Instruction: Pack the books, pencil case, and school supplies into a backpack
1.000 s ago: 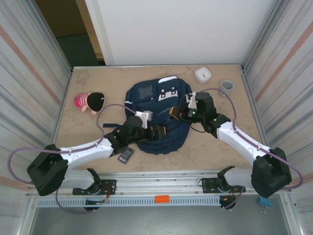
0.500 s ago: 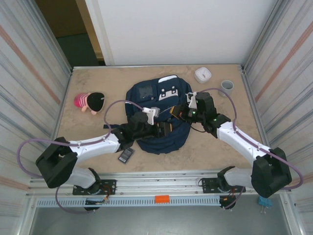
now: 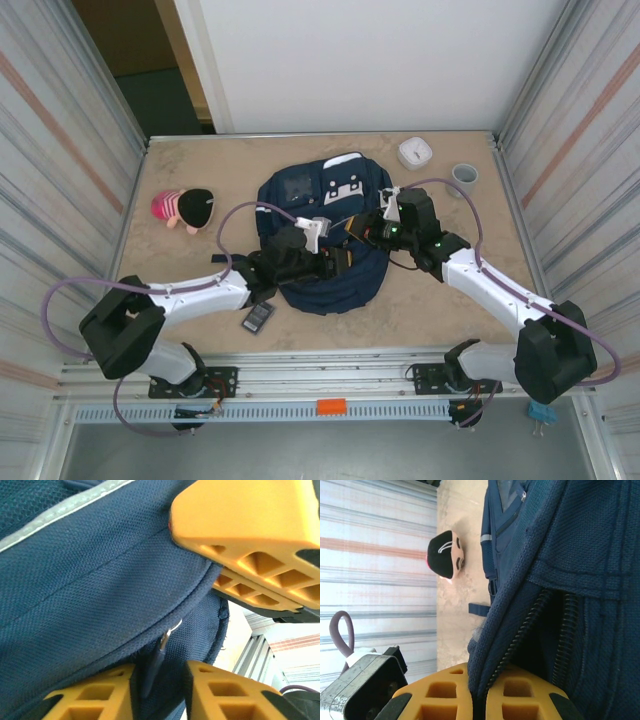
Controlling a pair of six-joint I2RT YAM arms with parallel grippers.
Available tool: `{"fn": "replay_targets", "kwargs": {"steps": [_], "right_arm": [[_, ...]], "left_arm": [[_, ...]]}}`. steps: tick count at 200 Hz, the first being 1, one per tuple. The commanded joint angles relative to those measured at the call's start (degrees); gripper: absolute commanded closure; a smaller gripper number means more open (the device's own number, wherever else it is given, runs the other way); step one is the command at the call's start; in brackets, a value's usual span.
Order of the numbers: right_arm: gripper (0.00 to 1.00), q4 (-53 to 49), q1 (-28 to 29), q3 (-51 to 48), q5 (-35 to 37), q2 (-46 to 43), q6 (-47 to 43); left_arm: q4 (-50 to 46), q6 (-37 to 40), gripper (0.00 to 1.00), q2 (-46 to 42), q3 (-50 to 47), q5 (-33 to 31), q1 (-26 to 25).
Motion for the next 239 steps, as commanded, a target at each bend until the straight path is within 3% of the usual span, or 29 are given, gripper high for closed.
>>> {"fn": "replay_targets", "kwargs": {"steps": [1,48,119,149,176,196,228,239], "right_arm": [[1.0,3.6,2.5,4.1,-5.2,-1.6,-0.7],[1.0,-0.1,1.0,5.7,-5.7,-2.1,-3.7],[1.0,-4.6,-6.7,8.5,-13.4,-1.7,-6.8],[1.0,-4.7,-8.8,9.5,-17.0,-1.3,-7.2],[1.0,-6.4,-11.5,11.0,-19.6,-0.6,-8.5],[1.0,-8.1,-11.8,11.3,-18.8,0.0,-8.7],[0.65,2.5,-7.2,2.8,-14.1,-1.0,0.5],[0.59,4.5,-5.0,1.4,-12.0,-0.6,2.3]], "left_arm": [[3.8,2.5,0.76,-0.1,3.3,-2.2,0.0],[-4.5,4.7,1.0,-4.0,2.3,-8.9,0.1],[-16.0,0.3,1.0,-17.3,-11.4,-17.8,1.4],[-20.7,-0.1,1.0,-23.2,-14.9,-19.7,4.2],[-20.9,1.9,1.0,-27.0,-17.2,-17.5,9.6],[-17.2,7.8,1.0,-28.3,-17.0,-12.0,10.8],[-13.2,10.7,1.0,-27.0,-15.4,-5.6,10.8],[-11.4,10.5,1.0,-26.0,-15.5,-4.4,10.8]]}}
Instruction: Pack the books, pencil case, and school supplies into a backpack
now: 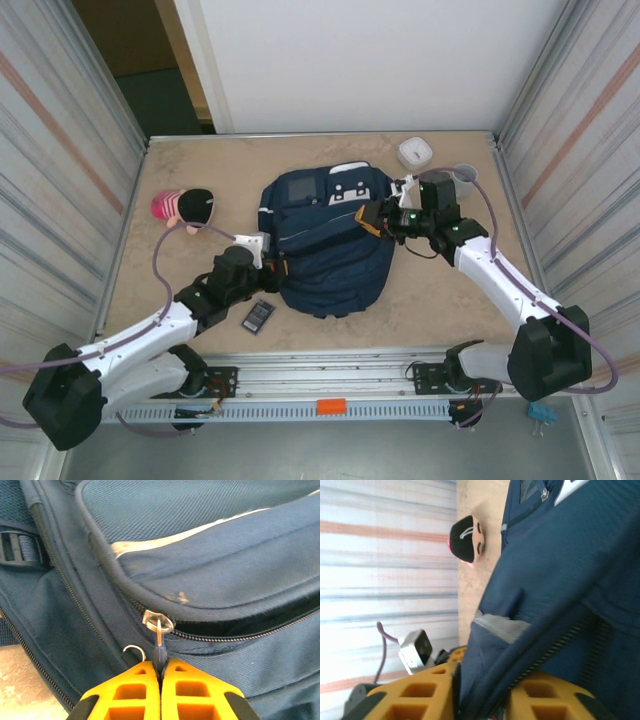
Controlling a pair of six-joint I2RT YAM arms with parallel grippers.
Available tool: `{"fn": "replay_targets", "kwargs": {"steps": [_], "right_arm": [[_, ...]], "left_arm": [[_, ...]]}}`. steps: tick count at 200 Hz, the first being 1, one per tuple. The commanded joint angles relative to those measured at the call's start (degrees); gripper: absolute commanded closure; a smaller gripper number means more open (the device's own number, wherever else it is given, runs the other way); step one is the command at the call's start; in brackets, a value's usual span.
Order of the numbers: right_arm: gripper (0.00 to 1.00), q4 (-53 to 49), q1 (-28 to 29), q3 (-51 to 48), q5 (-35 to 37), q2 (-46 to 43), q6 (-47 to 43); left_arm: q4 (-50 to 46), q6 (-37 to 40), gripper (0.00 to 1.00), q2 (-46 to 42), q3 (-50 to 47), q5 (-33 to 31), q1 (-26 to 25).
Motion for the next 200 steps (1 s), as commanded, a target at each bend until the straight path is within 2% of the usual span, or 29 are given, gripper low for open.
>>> {"fn": "replay_targets", "kwargs": {"steps": [1,26,59,76,89,103,125,150,171,189,200], "right_arm": [[0.58,10.7,4.1,-3.1,3.2,-1.2,4.9],[0.56,14.0,9.1,-4.6,7.9,0.1,7.6],[0.57,16.6,11.5,-4.5,11.3,2.8,9.0],[0.78,16.2,11.5,-3.5,11.0,4.1,8.1],[0.92,14.2,11.0,-2.1,9.9,4.1,5.9],[1.0,10.5,9.5,0.1,6.4,3.8,2.0],[1.0,2.3,5.1,3.4,0.9,2.2,-4.8],[1.0,-1.6,0.4,6.6,-7.8,1.8,-8.9],[1.0,-4.8,-0.8,10.4,-16.6,4.7,-12.6],[1.0,-6.0,-0.8,12.0,-19.8,6.4,-14.0],[1.0,-6.0,-0.9,11.9,-19.3,6.5,-13.7]], "left_arm": [[6.3,3.0,1.0,0.8,1.3,4.8,0.5],[8.1,3.1,1.0,2.4,2.2,6.8,0.2],[7.8,3.6,1.0,3.1,3.4,7.0,-0.6],[5.6,3.5,1.0,2.8,4.1,5.6,-0.7],[1.7,3.4,1.0,2.2,4.6,1.2,-0.6],[-1.4,3.2,1.0,1.4,4.2,-1.9,1.0],[-1.2,2.5,1.0,0.0,1.8,0.7,6.5],[-2.5,5.8,1.0,-0.2,1.7,1.1,9.5],[0.3,8.2,1.0,3.6,2.3,3.2,11.7],[2.0,10.2,1.0,9.5,5.2,5.3,12.8],[2.0,11.0,1.0,12.6,7.6,5.3,13.0]]}}
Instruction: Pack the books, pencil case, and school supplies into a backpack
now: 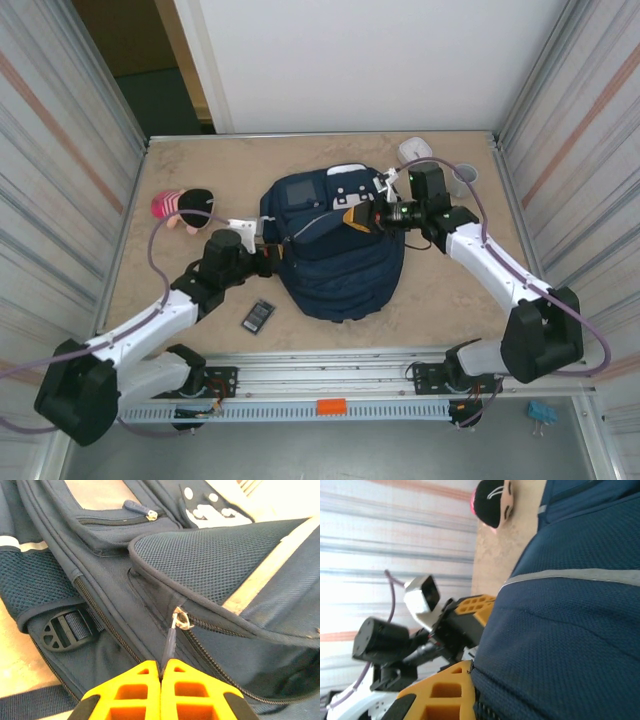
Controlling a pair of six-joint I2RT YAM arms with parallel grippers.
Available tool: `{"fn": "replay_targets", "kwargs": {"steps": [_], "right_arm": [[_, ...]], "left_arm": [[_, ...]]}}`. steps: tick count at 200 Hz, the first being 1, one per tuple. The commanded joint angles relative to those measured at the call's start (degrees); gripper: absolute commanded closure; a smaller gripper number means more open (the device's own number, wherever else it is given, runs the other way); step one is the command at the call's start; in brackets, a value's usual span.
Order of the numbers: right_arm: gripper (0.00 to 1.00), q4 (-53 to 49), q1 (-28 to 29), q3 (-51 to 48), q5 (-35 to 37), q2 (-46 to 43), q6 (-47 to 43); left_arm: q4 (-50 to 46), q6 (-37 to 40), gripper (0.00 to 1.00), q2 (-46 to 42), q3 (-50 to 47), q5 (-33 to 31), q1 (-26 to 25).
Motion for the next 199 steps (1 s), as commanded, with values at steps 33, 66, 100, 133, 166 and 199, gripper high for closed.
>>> {"fn": "replay_targets", "kwargs": {"steps": [33,66,100,133,166,199], "right_arm": [[1.0,-0.9,-1.0,3.1,-2.6,-0.3,-4.6],[1.0,-1.2,-1.2,3.9,-1.5,0.6,-5.2],[0.59,-5.2,-1.3,5.8,-0.6,1.0,-8.1],[0.46,-14.8,-1.9,6.9,4.2,-1.3,-14.0],[0.46,-23.6,-3.5,6.5,6.9,-5.8,-19.5],[0.46,-26.9,-4.4,5.9,3.7,-10.0,-23.3]], "left_arm": [[-4.4,1.1,0.85,8.9,8.1,-1.6,2.6],[-13.9,-5.0,0.62,-0.2,4.5,-4.4,2.7],[-28.5,-13.4,0.34,-12.2,1.0,-4.7,2.6],[-44.2,-12.9,0.25,-17.3,6.5,-7.0,2.2],[-56.6,-2.0,0.21,-14.8,17.3,-14.8,-0.8],[-63.2,9.0,0.16,-8.9,24.4,-18.7,-1.8]]}}
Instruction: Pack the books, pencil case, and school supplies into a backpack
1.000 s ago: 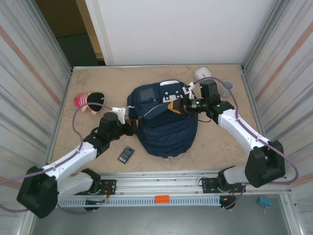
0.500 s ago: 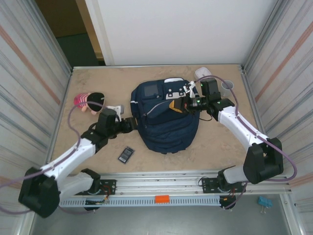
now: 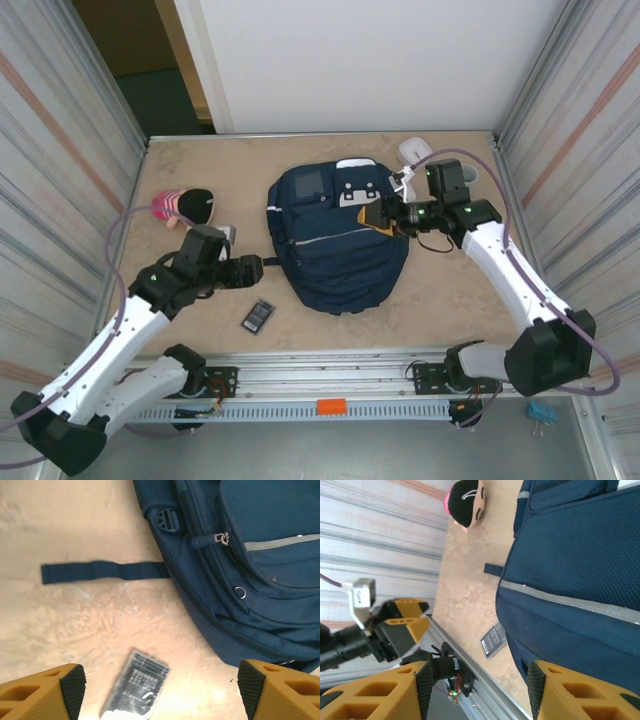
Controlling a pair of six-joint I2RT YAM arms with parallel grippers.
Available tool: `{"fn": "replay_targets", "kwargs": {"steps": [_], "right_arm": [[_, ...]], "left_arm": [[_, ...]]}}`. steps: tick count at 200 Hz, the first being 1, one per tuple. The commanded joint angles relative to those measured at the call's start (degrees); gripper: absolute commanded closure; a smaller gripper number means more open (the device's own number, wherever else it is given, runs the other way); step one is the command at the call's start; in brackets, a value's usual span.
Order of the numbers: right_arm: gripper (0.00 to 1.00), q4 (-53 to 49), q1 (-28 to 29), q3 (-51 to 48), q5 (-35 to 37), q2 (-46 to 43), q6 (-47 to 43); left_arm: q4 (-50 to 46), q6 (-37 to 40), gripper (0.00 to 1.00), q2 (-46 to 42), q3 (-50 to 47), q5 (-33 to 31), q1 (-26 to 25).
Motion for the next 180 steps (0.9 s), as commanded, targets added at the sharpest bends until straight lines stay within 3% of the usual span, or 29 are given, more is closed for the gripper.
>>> {"fn": "replay_targets", "kwargs": {"steps": [1,19,49,70,96,130,180], "right_arm": [[0.46,-5.4,-0.4,0.6,-1.7,-3.7,-5.4],[0.46,-5.4,-0.5,-0.2,0.3,-5.5,-5.6],[0.46,-3.2,-0.8,-2.6,2.8,-6.7,-4.2],[0.46,-0.2,-0.8,-4.3,2.6,-6.9,-2.6],[0.46,2.4,-0.8,-6.0,2.1,-6.7,-1.0],[0.46,4.7,-0.7,-7.6,1.1,-6.5,0.2],[0.46,5.7,-0.7,-8.4,1.8,-7.0,0.8]], "left_arm": [[-8.7,10.1,0.15,3.3,3.7,-5.3,-0.5],[-6.4,16.5,0.17,6.4,5.1,0.0,-0.8],[-10.9,17.3,0.15,16.6,9.7,-3.7,-4.1],[-14.6,13.2,0.12,24.4,12.4,-5.7,-7.5],[-17.7,4.9,0.08,32.9,13.7,-2.4,-9.1],[-11.6,-1.1,0.06,36.7,8.5,-0.9,-10.1],[-4.6,-2.6,0.03,41.4,3.7,2.9,-9.7]]}}
